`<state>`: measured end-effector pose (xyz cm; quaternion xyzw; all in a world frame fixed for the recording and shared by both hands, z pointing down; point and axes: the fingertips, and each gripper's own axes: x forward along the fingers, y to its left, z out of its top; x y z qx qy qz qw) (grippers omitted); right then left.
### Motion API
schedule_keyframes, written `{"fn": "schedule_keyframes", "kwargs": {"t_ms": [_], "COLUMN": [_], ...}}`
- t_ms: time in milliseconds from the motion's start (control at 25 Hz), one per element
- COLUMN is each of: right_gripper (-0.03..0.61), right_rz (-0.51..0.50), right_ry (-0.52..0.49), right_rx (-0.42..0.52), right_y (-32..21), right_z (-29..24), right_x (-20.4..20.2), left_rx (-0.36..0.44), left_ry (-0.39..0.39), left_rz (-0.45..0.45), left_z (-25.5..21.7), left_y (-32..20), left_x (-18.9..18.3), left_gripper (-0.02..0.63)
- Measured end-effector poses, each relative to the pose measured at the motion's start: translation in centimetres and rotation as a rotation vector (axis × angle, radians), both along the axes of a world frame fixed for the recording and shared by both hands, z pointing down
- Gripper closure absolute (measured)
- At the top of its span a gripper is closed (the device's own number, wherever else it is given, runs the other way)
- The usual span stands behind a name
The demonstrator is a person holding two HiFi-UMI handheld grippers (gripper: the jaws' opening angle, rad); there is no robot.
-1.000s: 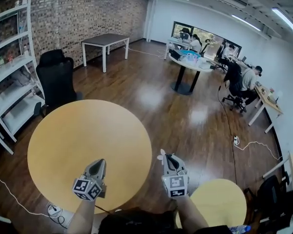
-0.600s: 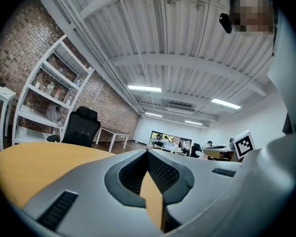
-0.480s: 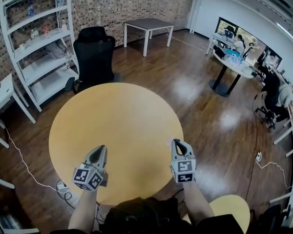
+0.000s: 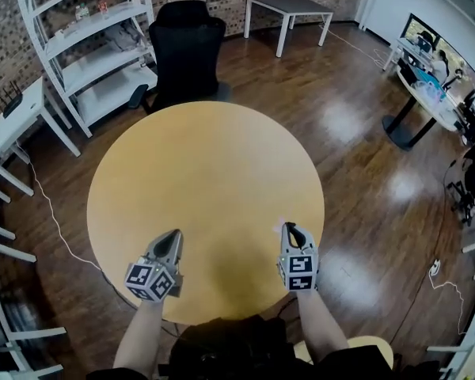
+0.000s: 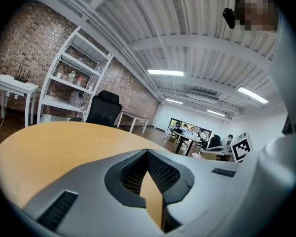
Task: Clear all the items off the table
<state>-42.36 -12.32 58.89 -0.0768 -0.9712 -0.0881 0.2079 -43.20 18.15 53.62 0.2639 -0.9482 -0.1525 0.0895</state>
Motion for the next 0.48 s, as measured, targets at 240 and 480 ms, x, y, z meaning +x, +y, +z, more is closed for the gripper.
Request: {"fn": "schedule_keyframes", "kwargs": {"t_ms": [240,480], "right_gripper": [0.577,0.576], "right_rz": [-0.032,-0.058], "right_ry": [0.111,0.201], "right_rx": [-0.013,-0.024], "right_y": [-0.7,-0.1], "right_z": [7.1,11.1], "right_x": [0.2,1.4], "left_rx": [0.024,0.025], "left_ry": [0.144,0.253], "left_rz": [-0.051,-0.038], "left_z": [6.3,9.2], "left_y": [-0.1,-1.0], "left_x": [0.0,1.1], "left_gripper": [0.614,0.614]}}
